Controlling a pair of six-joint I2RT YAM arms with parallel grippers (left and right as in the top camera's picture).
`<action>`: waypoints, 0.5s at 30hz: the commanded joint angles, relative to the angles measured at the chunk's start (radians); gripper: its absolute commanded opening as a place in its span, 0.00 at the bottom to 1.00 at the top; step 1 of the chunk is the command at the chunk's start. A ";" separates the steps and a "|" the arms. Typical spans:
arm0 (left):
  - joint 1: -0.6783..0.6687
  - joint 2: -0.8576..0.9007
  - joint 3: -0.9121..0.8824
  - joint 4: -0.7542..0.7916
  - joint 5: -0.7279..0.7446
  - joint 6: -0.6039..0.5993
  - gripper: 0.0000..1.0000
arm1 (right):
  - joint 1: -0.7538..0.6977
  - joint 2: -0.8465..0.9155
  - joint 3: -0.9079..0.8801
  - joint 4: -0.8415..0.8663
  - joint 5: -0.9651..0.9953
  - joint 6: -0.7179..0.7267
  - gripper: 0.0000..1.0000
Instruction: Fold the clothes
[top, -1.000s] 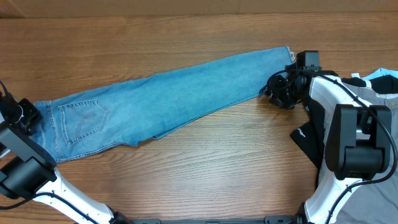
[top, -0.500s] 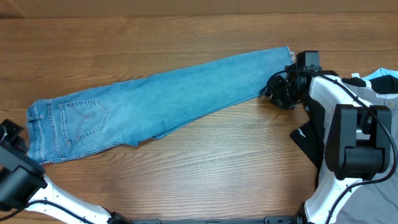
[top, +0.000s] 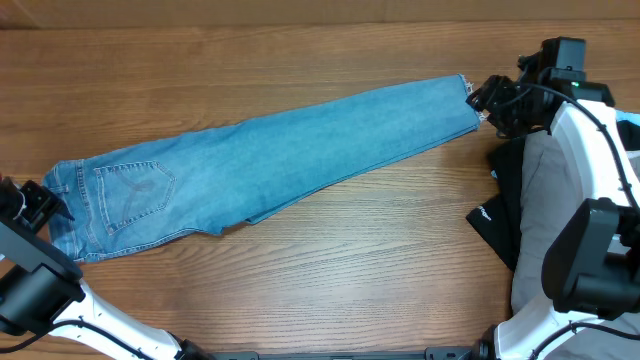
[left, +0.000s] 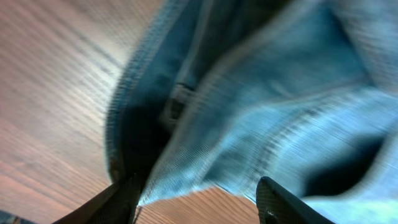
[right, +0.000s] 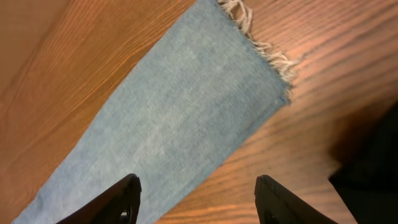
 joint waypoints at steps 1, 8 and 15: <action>0.014 -0.027 -0.070 0.041 -0.084 -0.038 0.63 | -0.003 -0.005 0.006 -0.021 -0.003 -0.015 0.63; 0.012 -0.027 -0.166 0.128 -0.031 -0.007 0.18 | -0.003 -0.005 0.006 -0.025 -0.003 -0.022 0.62; 0.044 -0.047 -0.134 0.047 -0.128 -0.045 0.04 | -0.005 -0.005 0.006 -0.016 0.010 -0.045 0.63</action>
